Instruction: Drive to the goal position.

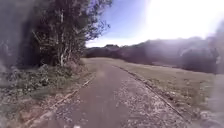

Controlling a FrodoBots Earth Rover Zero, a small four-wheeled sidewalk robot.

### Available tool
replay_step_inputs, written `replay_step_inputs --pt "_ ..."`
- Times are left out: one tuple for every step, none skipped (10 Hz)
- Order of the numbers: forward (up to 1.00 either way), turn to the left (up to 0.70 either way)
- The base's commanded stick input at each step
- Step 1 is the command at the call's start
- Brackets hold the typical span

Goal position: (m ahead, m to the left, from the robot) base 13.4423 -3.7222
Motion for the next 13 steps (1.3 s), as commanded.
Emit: replay_step_inputs --pt "0.60 0.00" --pt "0.60 -0.05" --pt "0.60 -0.11" --pt "0.60 -0.15" --pt "0.60 -0.15" --pt "0.60 -0.15" --pt "0.60 -0.15" --pt "0.60 -0.15" --pt "0.60 -0.09" --pt "0.60 -0.02" --pt "0.60 0.00" --pt "0.60 0.00" --pt "0.60 0.00"
